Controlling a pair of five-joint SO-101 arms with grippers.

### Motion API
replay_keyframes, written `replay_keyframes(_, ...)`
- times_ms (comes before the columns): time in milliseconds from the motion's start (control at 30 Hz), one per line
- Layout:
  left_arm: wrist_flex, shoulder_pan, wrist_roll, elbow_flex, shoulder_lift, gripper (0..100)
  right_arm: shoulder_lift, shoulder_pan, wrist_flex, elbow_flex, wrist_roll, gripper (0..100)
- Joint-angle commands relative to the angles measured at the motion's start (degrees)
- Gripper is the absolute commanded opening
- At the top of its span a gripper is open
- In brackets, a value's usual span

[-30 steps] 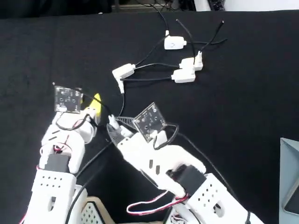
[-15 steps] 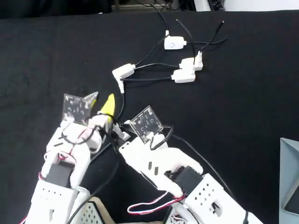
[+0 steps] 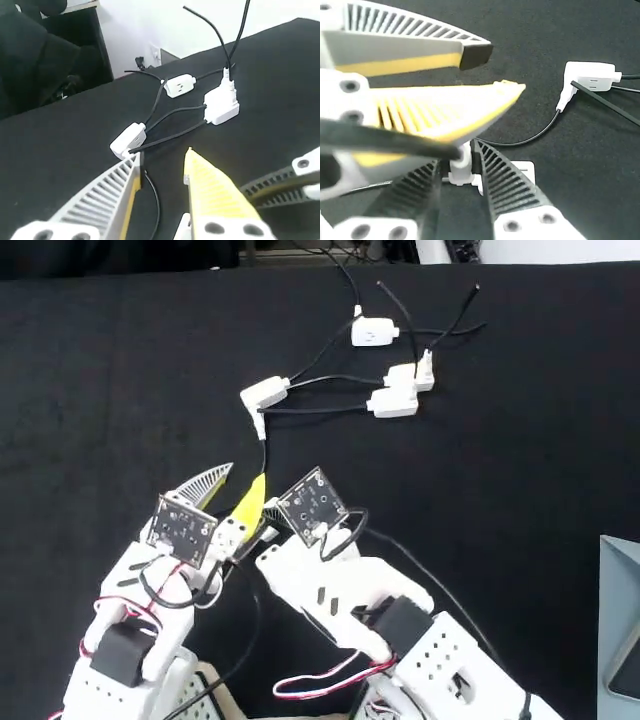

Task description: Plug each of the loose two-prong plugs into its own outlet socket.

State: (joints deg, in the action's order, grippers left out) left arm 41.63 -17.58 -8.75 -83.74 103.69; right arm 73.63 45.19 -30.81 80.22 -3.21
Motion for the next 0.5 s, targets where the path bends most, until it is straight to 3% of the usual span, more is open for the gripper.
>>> replay_keyframes(0, 0.18, -0.75, -0.44, -0.4, 0.35, 15, 0.75, 0.62, -0.18, -0.31, -0.62, 1.2)
replay_keyframes(167, 1.05, 0.75, -0.18, 0.22, 0.44, 15, 0.75, -1.23, -0.26, -0.31, -0.44, 1.2)
replay_keyframes(300, 0.88, 10.51, 2.46, 0.22, 0.44, 15, 0.66, -6.86, -0.18, -0.57, -0.18, 1.3)
replay_keyframes(467, -0.44, 25.98, 10.2, -0.04, 0.44, 15, 0.13, -7.74, 0.09, -1.01, 0.7, 1.3)
